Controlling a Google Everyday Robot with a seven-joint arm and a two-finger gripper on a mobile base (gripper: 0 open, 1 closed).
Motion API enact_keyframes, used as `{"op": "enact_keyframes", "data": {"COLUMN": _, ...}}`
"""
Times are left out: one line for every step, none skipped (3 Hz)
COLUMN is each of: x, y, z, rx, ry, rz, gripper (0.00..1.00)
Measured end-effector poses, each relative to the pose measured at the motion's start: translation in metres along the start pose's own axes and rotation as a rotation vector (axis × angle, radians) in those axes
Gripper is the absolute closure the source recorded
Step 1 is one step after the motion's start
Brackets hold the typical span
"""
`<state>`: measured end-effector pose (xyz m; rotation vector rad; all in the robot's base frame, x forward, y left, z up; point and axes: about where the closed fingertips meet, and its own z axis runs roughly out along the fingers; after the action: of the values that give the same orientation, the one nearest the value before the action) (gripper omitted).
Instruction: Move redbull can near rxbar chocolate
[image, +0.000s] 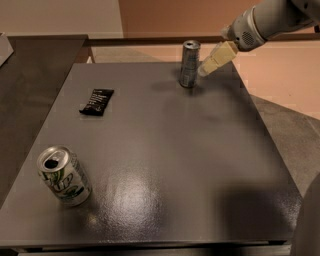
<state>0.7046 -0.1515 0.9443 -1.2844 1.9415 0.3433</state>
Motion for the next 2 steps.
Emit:
{"op": "enact_keyframes", "data": {"x": -0.01, "y": 0.004, "z": 0.02, "rx": -0.013, "ry": -0.046, "rz": -0.003, "gripper": 0.0}}
{"op": "enact_keyframes", "data": {"x": -0.014, "y": 0.008, "z": 0.041, "rx": -0.025, "ry": -0.071, "rz": -0.001, "gripper": 0.0}}
